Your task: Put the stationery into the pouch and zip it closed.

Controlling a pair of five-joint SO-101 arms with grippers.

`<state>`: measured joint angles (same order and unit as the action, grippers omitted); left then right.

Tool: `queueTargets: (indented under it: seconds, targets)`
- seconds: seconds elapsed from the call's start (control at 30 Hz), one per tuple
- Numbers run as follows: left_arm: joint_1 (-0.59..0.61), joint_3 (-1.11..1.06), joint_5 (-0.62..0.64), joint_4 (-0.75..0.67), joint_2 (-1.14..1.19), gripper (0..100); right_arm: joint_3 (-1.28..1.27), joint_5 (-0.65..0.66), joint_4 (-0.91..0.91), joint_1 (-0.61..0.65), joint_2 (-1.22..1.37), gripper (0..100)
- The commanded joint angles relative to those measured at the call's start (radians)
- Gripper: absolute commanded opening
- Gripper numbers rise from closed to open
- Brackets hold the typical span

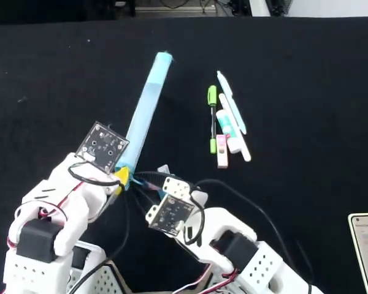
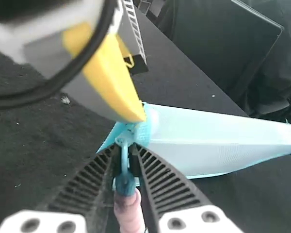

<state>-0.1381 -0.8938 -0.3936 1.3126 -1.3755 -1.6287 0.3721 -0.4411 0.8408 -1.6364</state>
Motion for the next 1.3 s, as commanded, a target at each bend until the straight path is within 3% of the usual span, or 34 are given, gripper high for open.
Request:
queueTargets:
  seconds: [0.0, 0.27, 0.4, 0.7, 0.93, 1.1, 1.27]
  targets:
    - [0.019, -0.010, 0.006, -0.043, 0.000, 19, 0.071, -0.009, -0.006, 0.003, -0.007, 1.1]
    - [0.027, -0.013, 0.017, -0.054, -0.002, 19, 0.070, -0.009, -0.006, 0.000, -0.008, 1.1]
    - [0.028, -0.005, 0.127, -0.077, -0.002, 19, 0.067, -0.005, -0.002, -0.046, -0.008, 1.1]
    - [0.116, -0.127, 0.175, -0.244, -0.002, 19, 0.012, -0.003, -0.008, -0.061, -0.016, 1.1]
    - [0.239, -0.131, 0.176, -0.227, -0.002, 19, 0.042, -0.002, -0.008, -0.077, -0.008, 1.1]
    - [0.249, -0.124, 0.176, -0.175, -0.002, 19, 0.056, -0.009, -0.008, -0.140, -0.008, 1.1]
    - [0.251, -0.127, 0.169, -0.166, -0.002, 19, 0.042, -0.003, -0.126, -0.080, -0.008, 1.6]
